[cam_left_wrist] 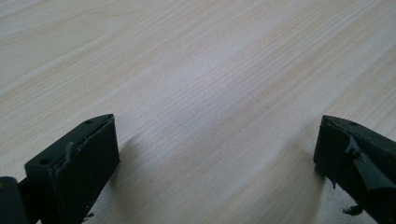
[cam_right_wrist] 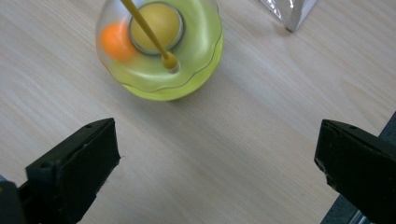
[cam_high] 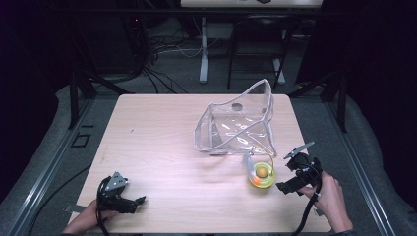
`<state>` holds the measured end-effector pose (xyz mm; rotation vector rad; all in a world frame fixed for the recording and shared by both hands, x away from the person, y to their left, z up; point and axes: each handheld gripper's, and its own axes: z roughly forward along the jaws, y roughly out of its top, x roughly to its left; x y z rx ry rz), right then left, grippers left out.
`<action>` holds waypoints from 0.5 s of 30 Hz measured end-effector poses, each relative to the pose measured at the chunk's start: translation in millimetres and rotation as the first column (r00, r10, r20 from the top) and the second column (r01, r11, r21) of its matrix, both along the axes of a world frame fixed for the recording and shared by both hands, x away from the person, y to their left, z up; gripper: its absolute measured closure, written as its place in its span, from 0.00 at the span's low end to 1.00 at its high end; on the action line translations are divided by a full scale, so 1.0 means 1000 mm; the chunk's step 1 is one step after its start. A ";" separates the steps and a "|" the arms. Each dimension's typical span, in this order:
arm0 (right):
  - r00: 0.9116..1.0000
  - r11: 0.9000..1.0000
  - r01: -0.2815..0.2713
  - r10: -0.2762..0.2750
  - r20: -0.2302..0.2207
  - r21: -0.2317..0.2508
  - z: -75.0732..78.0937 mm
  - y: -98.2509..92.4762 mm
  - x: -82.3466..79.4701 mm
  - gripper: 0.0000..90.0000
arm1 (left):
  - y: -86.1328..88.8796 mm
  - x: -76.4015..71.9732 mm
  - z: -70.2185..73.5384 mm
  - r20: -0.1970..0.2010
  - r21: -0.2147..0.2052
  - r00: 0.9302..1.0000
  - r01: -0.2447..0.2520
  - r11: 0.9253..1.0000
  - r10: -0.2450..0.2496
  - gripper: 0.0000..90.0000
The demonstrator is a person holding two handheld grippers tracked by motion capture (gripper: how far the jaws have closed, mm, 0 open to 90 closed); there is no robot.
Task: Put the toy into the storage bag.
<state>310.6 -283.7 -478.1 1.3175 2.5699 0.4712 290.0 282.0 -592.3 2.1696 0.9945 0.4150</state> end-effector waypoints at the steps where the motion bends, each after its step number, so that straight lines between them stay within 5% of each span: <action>1: 1.000 1.000 0.002 -0.002 0.007 0.009 0.003 0.002 0.001 0.00 | 0.000 0.000 0.000 0.000 0.000 1.000 0.000 1.000 0.000 0.00; 15: 0.998 0.999 -0.050 0.049 0.035 0.021 0.014 0.021 0.005 0.00 | 0.000 0.000 0.000 0.000 -0.001 1.000 0.000 1.000 0.000 0.00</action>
